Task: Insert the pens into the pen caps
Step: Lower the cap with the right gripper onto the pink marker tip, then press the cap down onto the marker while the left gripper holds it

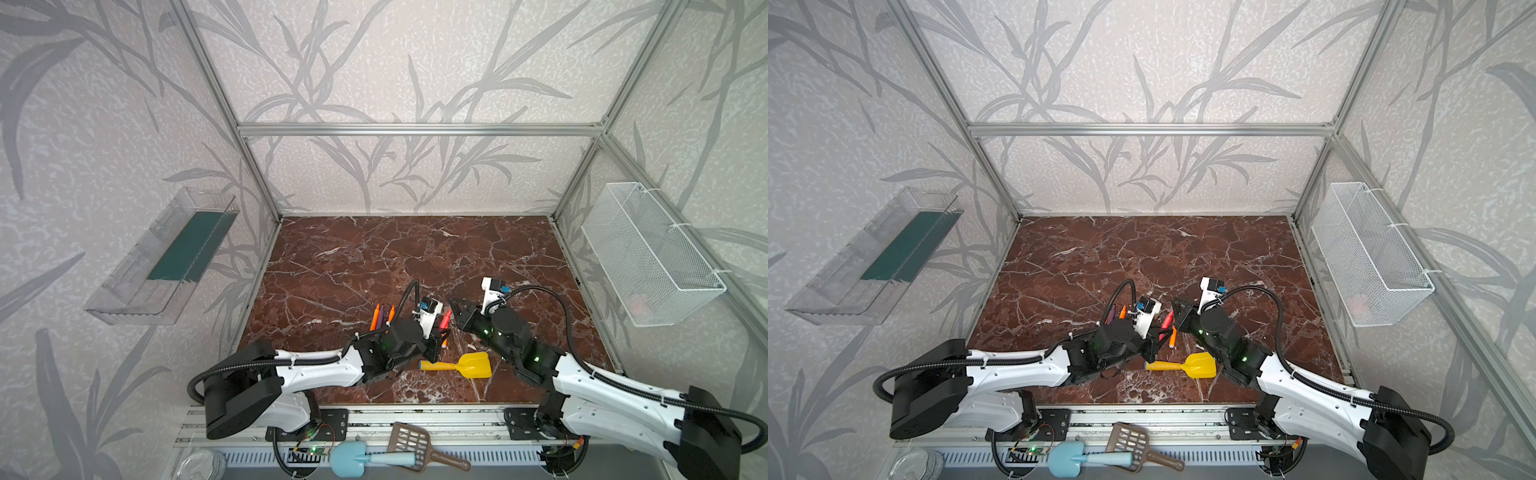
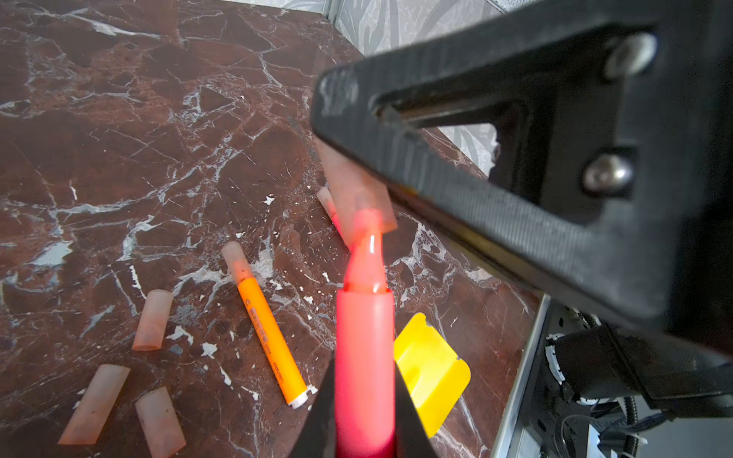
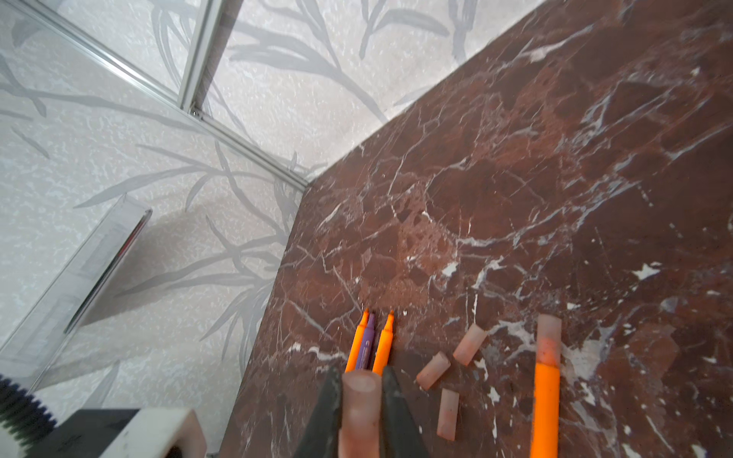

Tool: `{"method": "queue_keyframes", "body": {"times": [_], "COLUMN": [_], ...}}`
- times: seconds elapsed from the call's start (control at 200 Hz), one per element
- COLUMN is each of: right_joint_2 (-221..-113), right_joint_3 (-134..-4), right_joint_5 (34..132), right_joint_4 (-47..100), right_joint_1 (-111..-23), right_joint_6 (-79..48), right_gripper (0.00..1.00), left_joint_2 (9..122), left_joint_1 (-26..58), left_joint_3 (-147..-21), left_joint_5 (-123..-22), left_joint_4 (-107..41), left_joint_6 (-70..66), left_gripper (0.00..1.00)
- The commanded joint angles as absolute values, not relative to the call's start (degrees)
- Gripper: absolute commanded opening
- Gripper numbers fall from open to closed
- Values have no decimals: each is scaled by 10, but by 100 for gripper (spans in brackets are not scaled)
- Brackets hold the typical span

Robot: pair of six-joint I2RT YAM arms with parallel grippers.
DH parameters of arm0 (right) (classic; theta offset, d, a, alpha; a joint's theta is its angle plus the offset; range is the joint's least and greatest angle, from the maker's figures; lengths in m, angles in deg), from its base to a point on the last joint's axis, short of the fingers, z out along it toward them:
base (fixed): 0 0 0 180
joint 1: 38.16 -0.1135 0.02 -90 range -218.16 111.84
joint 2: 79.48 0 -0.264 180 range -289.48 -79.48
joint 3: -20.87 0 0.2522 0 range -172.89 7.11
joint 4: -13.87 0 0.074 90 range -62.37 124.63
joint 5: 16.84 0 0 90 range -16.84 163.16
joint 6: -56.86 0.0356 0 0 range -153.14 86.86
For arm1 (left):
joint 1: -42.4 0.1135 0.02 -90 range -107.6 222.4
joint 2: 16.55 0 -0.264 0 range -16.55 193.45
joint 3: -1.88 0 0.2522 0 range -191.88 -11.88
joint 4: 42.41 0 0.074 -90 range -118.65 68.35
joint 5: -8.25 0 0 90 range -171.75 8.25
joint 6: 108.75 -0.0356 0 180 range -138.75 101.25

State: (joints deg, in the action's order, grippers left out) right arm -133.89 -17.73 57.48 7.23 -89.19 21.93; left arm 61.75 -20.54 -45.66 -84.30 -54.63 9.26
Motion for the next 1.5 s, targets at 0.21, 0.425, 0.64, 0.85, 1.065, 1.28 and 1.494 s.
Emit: {"method": "queue_keyframes", "body": {"times": [0.21, 0.425, 0.64, 0.85, 1.065, 1.28, 1.494], "right_joint_2": [-1339, -1338, -1346, -1308, -1254, -1241, -1279], "right_joint_3": [-146, -106, -97, -120, -113, -141, -165], "right_joint_5": [573, 587, 598, 556, 536, 549, 566], "right_joint_4": [19, -54, -82, 9, 22, 41, 42], "right_joint_1": [-914, -915, -917, -917, -916, -916, -883], "right_joint_6": [220, 209, 194, 183, 154, 119, 124], "right_gripper": [0, 5, 19, 31, 49, 60, 62], "left_joint_2": [645, 650, 647, 634, 631, 627, 619], "left_joint_1": [-192, -125, -117, -117, -118, -147, -181], "left_joint_3": [-498, -474, -468, -456, -456, -463, -469], "left_joint_5": [-843, -729, -697, -705, -710, -749, -763], "left_joint_4": [-568, -639, -667, -660, -645, -611, -589], "left_joint_6": [95, 163, 162, 154, 144, 93, 50], "left_gripper": [0, 0, 0, 0, 0, 0, 0]}}
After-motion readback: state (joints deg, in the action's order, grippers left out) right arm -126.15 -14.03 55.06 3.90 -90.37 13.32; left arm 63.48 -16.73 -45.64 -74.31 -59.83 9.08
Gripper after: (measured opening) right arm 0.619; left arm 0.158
